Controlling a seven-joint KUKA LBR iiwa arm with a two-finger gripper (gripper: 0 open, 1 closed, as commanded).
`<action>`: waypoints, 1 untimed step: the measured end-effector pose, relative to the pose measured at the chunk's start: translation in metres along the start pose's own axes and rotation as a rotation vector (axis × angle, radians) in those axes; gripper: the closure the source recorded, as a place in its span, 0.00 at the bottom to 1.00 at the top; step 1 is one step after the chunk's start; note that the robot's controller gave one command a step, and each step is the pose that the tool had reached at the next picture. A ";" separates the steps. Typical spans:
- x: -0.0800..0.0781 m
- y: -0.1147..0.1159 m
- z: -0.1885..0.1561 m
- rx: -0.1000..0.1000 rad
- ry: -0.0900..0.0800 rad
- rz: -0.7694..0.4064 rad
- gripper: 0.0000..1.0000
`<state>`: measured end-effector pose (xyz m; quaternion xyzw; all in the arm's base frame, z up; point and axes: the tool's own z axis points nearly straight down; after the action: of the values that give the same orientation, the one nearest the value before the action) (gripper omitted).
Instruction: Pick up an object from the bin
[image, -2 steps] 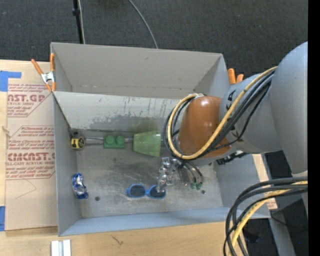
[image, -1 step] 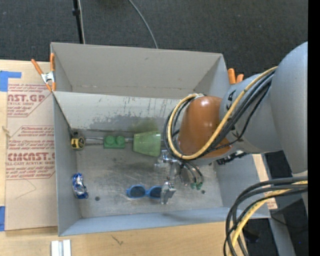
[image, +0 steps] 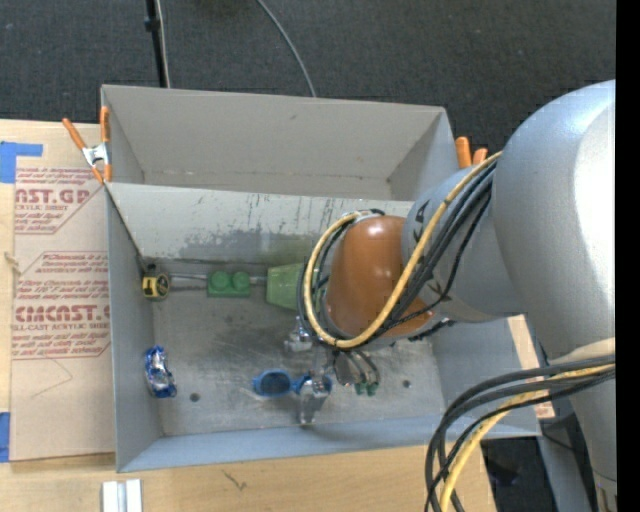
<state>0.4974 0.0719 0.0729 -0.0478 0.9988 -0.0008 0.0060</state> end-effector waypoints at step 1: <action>0.002 0.001 -0.001 -0.003 0.010 -0.001 1.00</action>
Offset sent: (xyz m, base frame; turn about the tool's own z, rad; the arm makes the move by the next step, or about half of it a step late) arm 0.0000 0.0000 0.0000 0.0000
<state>0.4958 0.0731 0.0742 -0.0483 0.9988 0.0004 0.0008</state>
